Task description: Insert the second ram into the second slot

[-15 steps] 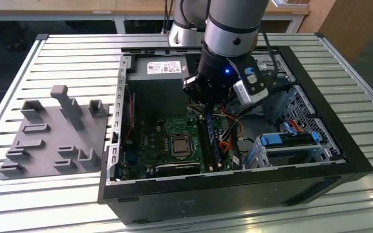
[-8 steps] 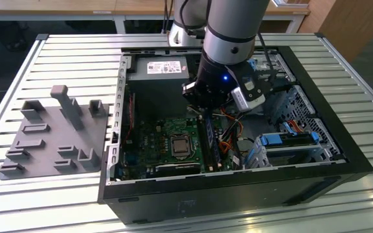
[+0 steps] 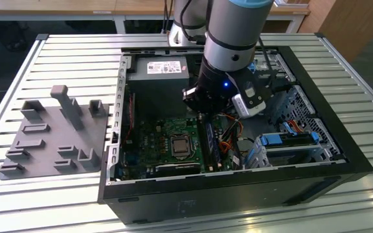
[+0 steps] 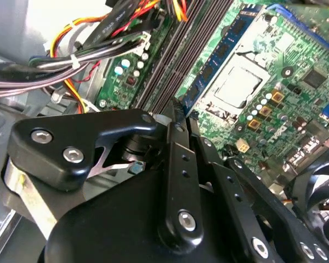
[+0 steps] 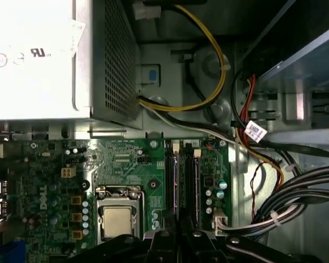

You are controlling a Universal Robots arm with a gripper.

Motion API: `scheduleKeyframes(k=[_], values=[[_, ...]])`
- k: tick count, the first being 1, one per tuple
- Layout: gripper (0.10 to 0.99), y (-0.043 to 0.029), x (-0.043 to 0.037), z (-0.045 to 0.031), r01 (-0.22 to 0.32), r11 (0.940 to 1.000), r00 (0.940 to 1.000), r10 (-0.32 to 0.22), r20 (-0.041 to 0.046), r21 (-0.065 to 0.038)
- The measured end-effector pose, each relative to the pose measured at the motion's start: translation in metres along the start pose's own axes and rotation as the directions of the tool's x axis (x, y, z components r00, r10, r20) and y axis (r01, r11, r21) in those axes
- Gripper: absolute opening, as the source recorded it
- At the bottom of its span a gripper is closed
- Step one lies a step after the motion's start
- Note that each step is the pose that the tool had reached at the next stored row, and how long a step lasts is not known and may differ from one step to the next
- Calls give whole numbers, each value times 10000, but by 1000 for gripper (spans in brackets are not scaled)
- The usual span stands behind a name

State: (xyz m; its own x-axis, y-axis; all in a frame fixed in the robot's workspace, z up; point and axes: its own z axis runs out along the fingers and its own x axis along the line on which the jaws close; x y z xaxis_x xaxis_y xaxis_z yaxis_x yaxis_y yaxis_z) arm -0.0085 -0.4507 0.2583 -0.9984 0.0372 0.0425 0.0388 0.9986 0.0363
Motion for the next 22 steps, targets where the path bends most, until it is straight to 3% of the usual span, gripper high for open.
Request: scheduleKeyframes(k=[9, 15, 22], values=[[141, -15, -7, 152, 0, 10000, 10000, 0, 0, 0], [141, -19, -8, 184, 2, 10000, 10000, -2, -3, -24], [141, -118, -16, 226, -39, 10000, 10000, 39, -20, -37]])
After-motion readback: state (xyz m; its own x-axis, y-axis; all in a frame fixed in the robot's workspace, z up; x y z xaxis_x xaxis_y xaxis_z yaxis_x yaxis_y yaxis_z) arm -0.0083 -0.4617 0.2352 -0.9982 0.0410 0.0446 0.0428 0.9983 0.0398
